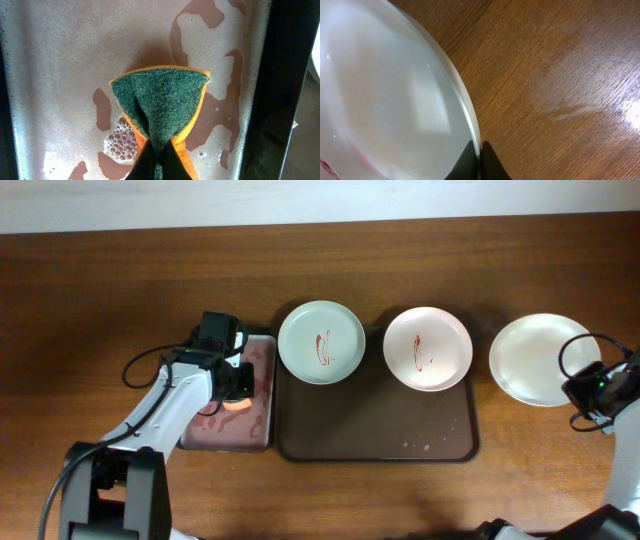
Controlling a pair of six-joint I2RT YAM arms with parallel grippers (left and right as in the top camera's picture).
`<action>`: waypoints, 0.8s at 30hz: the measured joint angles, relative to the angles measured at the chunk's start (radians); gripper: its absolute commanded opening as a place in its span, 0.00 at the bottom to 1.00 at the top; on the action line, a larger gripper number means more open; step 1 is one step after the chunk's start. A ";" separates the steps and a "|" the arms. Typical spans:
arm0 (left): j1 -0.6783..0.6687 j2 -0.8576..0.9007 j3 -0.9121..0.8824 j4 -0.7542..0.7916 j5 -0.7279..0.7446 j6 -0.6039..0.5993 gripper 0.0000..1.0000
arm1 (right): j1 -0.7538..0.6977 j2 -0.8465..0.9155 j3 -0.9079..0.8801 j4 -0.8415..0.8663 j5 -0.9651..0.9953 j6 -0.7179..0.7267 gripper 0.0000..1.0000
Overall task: Clean dirty plates on tray and stack at the side
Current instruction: 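Carry the cleaned plate right off the tray and set it on the table, then move right gripper to grip the rim of the left plate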
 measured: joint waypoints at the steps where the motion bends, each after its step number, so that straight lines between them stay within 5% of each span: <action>1: 0.000 0.000 0.000 0.000 0.000 0.000 0.00 | -0.004 0.000 0.000 0.000 -0.001 0.001 0.04; 13: 0.000 0.000 0.000 0.000 0.000 0.000 0.00 | -0.005 0.202 0.000 0.177 -0.003 0.048 0.04; 16: 0.000 0.000 0.000 0.000 0.000 0.000 0.00 | -0.005 0.280 0.000 0.192 -0.009 0.051 0.41; 24: 0.000 0.000 0.000 0.003 0.000 0.000 0.00 | 0.069 0.289 0.058 0.141 -0.343 -0.083 0.46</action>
